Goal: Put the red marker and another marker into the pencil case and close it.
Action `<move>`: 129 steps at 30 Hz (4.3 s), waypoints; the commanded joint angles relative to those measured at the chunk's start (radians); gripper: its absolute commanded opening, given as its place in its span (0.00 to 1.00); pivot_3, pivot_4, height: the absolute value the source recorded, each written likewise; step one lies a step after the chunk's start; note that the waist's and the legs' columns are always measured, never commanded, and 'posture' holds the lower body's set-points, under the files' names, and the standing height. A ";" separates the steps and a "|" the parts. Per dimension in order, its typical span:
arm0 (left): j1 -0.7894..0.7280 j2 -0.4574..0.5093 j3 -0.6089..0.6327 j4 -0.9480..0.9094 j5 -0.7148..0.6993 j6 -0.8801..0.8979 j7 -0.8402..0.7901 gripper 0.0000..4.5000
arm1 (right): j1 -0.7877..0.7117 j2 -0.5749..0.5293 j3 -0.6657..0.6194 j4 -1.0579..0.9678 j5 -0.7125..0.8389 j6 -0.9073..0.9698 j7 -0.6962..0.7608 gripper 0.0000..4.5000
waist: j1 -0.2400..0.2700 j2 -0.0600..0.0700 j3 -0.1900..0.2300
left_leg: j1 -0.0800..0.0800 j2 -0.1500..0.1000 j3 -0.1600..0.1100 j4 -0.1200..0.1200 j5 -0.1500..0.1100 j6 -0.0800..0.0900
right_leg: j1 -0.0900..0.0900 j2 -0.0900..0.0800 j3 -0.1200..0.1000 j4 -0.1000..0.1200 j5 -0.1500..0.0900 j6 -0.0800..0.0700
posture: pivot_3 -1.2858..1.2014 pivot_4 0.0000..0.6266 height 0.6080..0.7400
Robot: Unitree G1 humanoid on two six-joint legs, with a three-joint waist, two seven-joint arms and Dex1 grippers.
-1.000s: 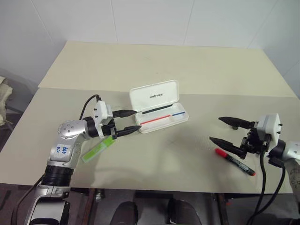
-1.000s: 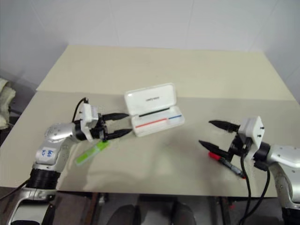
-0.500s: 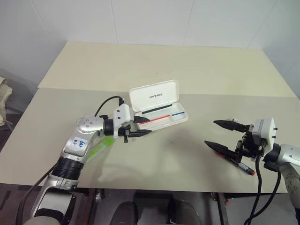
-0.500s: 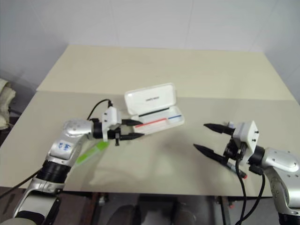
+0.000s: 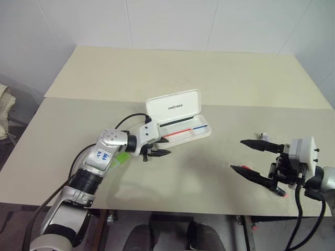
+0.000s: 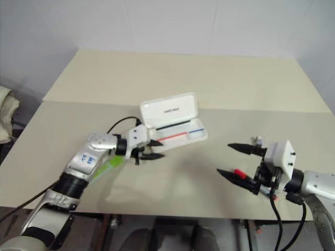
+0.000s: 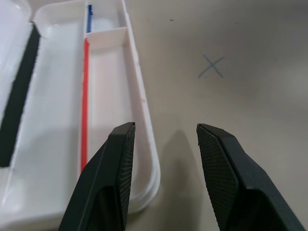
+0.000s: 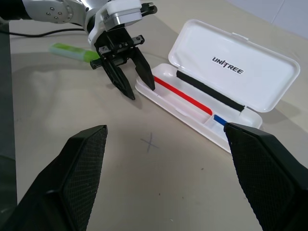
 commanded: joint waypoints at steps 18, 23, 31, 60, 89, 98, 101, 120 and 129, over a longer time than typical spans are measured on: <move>-0.058 -0.008 -0.093 0.033 0.111 0.069 -0.048 0.01 | -0.005 -0.078 -0.084 -0.070 0.073 0.034 0.034 0.91 | 0.003 -0.001 -0.001 | 0.000 0.000 0.000 0.000 0.000 0.000 | 0.000 0.000 0.000 0.000 0.000 0.000 | 0.52 0.24 1.00; -0.055 -0.042 -0.086 -0.008 0.084 0.117 -0.056 0.01 | -0.016 -0.080 -0.082 -0.069 0.073 0.041 0.030 0.91 | 0.016 -0.001 -0.001 | 0.001 0.000 0.000 0.000 0.000 0.000 | 0.000 0.000 0.000 0.000 0.000 0.000 | 0.52 0.24 1.00; -0.033 -0.007 -0.108 -0.172 0.007 0.239 -0.196 0.01 | -0.047 -0.078 -0.056 -0.051 0.065 0.044 0.029 0.91 | 0.018 -0.001 -0.001 | -0.001 0.000 0.000 0.001 -0.001 0.001 | 0.000 0.000 0.000 0.000 0.000 0.000 | 0.52 0.24 1.00; -0.095 -0.055 -0.131 -0.260 -0.051 0.411 -0.175 0.99 | -0.067 -0.034 0.005 -0.066 0.059 0.039 -0.018 0.91 | 0.016 -0.001 0.000 | 0.000 0.000 0.000 0.002 0.000 0.001 | 0.000 0.000 0.001 0.001 0.000 0.000 | 0.52 0.24 1.00; 0.220 0.206 0.379 -0.243 -0.409 0.044 -0.366 0.99 | 0.219 -0.012 -0.071 0.244 -0.150 0.021 -0.058 0.91 | 0.014 -0.001 -0.001 | 0.000 0.000 -0.001 0.002 0.000 0.001 | 0.000 0.000 0.001 0.001 0.000 -0.001 | 0.52 0.24 1.00; 0.150 0.204 0.384 -0.145 -0.387 -0.076 -0.365 0.99 | 0.151 -0.026 -0.026 0.547 -0.227 -0.122 0.050 0.91 | 0.008 -0.001 0.000 | 0.001 0.000 0.000 0.001 0.000 0.001 | 0.000 0.000 0.001 0.001 0.000 0.000 | 0.52 0.24 1.00; 0.142 0.204 0.383 -0.139 -0.396 -0.079 -0.362 0.99 | 0.144 -0.022 -0.002 0.603 -0.238 -0.157 0.096 0.91 | 0.004 0.000 -0.001 | 0.001 0.000 0.001 0.001 0.000 0.000 | 0.000 0.000 0.001 0.001 0.000 0.000 | 0.52 0.24 1.00; 0.139 0.182 0.369 -0.137 -0.403 -0.080 -0.342 1.00 | 0.012 -0.033 0.026 0.527 -0.205 -0.242 0.149 0.14 | -0.012 0.000 -0.001 | 0.001 0.001 0.001 0.001 0.000 0.000 | 0.001 0.000 0.001 0.001 0.000 0.000 | 0.52 0.24 1.00; 0.146 0.175 0.365 -0.134 -0.395 -0.083 -0.326 1.00 | -0.343 -0.059 0.234 0.451 -0.221 -0.173 0.219 0.14 | -0.012 0.000 0.000 | 0.002 0.002 0.000 0.001 0.001 -0.001 | 0.000 0.002 0.000 0.002 0.000 -0.001 | 0.52 0.24 1.00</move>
